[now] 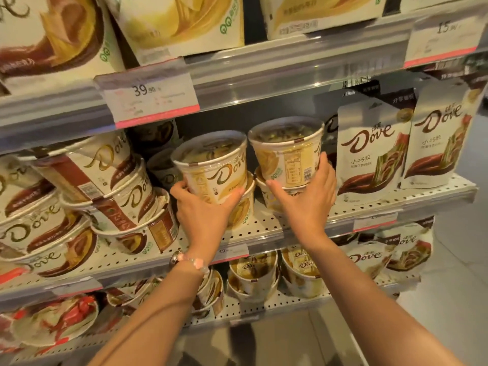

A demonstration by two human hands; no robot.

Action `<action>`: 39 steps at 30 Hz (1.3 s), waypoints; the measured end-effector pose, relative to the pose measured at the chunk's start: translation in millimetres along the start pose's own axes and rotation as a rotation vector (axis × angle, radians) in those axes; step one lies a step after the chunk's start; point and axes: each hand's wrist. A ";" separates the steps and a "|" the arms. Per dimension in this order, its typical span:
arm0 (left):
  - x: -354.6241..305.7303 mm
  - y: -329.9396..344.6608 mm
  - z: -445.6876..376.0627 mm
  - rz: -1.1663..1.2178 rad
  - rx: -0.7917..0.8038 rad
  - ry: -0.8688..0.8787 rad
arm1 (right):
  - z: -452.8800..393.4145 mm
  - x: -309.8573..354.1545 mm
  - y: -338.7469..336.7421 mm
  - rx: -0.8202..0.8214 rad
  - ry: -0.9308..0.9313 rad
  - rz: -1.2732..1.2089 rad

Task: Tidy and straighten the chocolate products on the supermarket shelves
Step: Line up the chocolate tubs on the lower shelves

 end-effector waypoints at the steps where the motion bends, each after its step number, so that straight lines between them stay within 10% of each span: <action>1: 0.4 -0.5 0.2 -0.005 0.013 0.004 | -0.2 1.4 -0.9 -0.001 -0.006 0.021; 39: 4.3 -20.7 -9.4 0.194 0.180 -0.005 | -7.4 9.4 -10.8 0.066 -0.020 0.078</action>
Point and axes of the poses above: each hand's wrist, its own z-axis away from the middle knuckle, its own y-axis out of the palm, x = y × z, and after that the axes turned 11 degrees about y, right-handed
